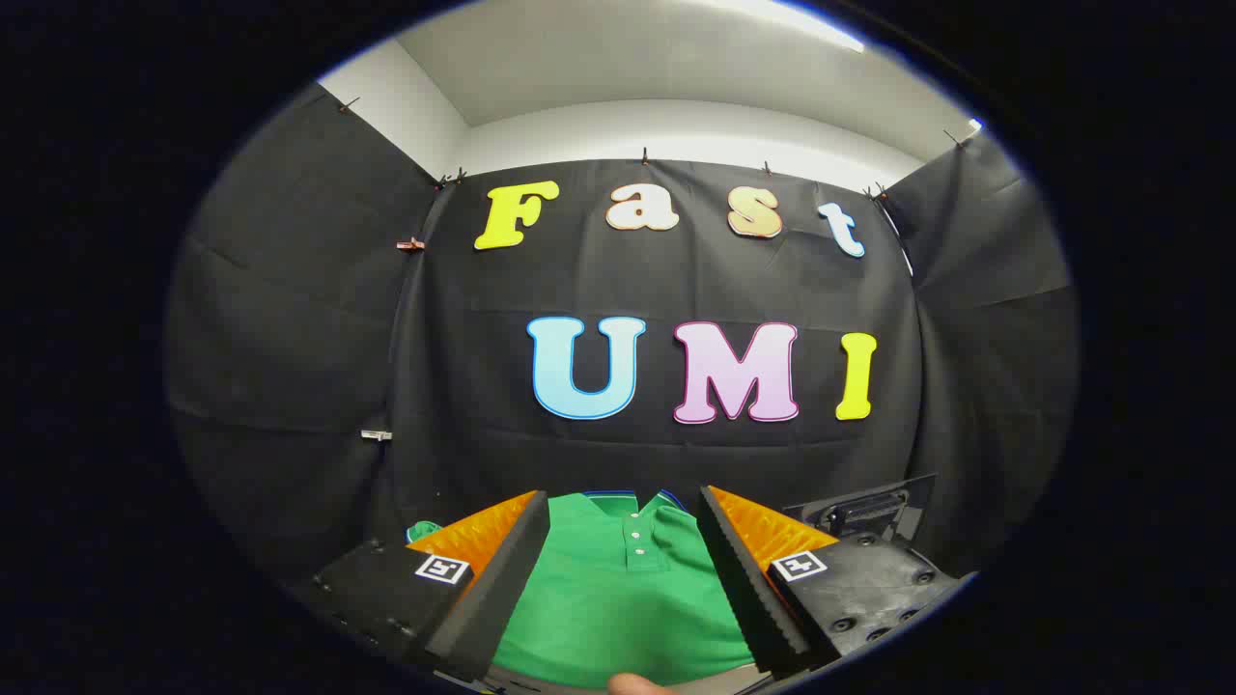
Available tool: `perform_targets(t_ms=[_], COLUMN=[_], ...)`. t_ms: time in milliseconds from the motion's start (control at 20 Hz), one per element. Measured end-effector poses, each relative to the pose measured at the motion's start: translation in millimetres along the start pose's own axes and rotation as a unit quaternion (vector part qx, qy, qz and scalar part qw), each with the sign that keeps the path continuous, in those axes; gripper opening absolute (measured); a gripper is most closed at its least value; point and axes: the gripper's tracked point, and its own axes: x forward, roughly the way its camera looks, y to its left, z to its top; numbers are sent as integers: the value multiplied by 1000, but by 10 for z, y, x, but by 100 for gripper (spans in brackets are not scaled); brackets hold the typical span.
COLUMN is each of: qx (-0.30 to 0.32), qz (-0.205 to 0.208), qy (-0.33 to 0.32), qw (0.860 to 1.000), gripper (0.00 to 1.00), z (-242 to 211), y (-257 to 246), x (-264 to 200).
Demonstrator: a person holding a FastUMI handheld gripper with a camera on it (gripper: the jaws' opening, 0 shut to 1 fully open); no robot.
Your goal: Put the clothes into the washing machine and then close the washing machine lid.
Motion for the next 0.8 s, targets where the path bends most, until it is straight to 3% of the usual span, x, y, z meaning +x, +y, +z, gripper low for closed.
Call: perform_targets(t_ms=[800], qx=[-20], qz=[26], qy=[3], qw=[999], gripper=[97], z=[20], y=[39], x=[-97])
